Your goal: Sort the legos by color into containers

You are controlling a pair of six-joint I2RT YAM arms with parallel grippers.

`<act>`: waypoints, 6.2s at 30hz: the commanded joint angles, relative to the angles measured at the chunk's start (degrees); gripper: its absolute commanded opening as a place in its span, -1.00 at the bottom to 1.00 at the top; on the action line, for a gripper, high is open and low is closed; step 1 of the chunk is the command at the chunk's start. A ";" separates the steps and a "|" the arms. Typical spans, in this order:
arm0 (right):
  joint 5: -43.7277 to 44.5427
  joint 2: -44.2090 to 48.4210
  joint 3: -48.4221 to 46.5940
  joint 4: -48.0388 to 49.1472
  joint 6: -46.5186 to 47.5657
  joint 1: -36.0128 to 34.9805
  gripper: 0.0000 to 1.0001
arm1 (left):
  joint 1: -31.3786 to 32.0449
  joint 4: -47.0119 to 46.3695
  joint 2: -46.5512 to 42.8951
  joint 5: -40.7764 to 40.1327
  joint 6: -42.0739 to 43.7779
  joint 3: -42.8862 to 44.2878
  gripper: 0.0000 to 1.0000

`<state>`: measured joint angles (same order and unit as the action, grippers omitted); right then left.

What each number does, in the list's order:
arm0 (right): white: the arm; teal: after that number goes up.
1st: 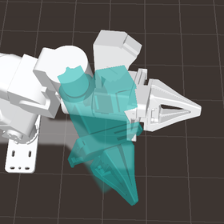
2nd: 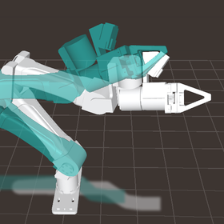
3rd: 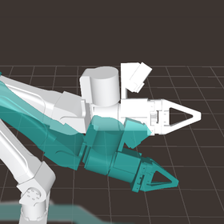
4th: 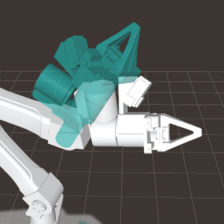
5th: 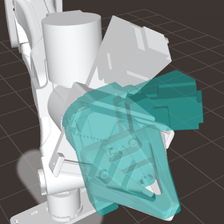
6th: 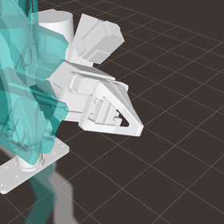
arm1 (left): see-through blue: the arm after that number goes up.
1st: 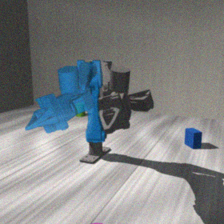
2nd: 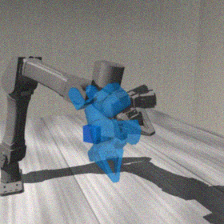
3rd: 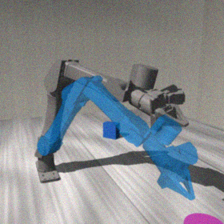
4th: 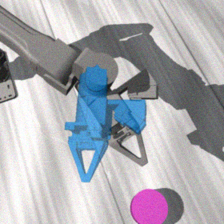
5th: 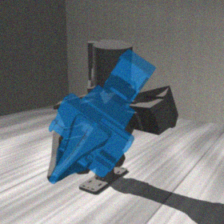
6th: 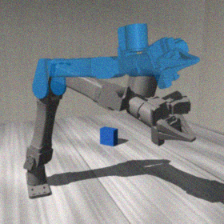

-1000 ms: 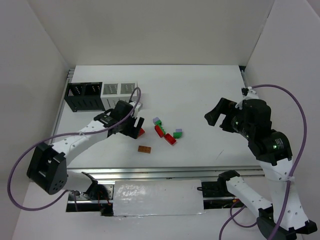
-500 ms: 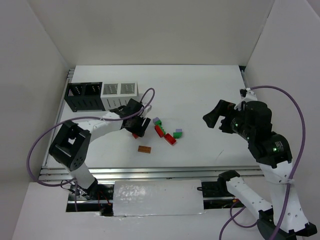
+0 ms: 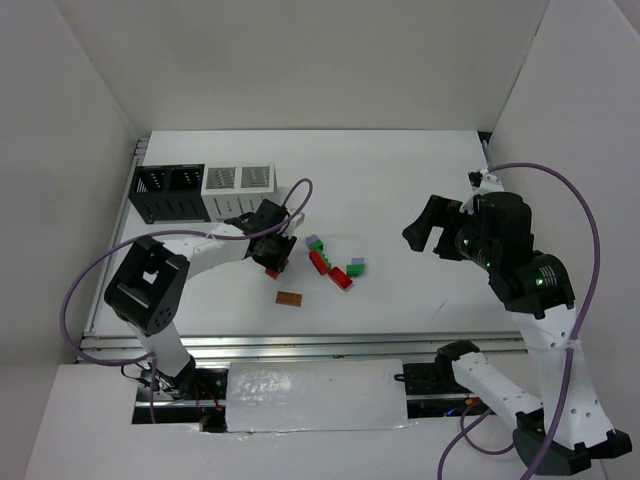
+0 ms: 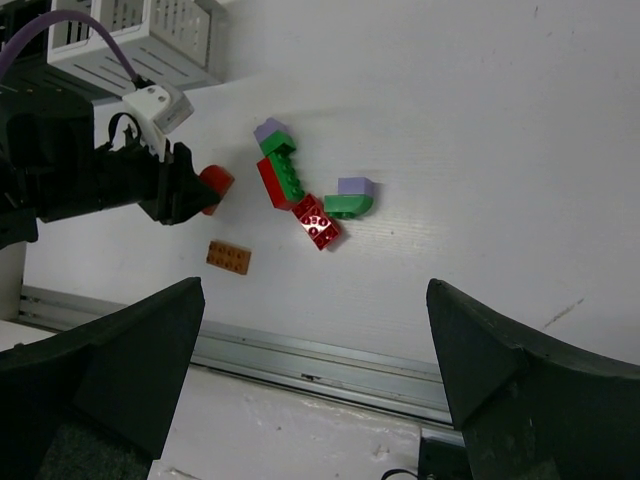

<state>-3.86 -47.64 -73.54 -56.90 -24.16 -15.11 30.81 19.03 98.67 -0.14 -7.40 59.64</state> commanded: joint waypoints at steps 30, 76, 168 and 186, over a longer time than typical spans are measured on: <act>-45.54 -11.50 17.64 72.28 -21.98 -13.80 0.70 | 0.13 -37.47 -33.11 53.93 -41.99 2.24 -1.00; -43.60 -8.79 24.23 90.39 -25.76 -12.13 0.22 | -0.22 -42.49 -33.63 54.99 -46.48 0.66 -1.00; 5.61 -70.19 -42.08 43.29 -7.66 -22.68 -1.00 | -27.56 21.14 -37.66 -5.41 -25.56 2.16 0.99; 1.14 -86.21 -58.81 40.47 -1.24 -23.12 -0.22 | -26.85 26.59 -49.89 -2.06 -17.92 -2.51 0.99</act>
<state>-0.91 -132.33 -127.50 -16.64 -27.31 -37.74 3.68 45.50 48.80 -3.46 -28.08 54.48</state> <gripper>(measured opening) 0.432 0.994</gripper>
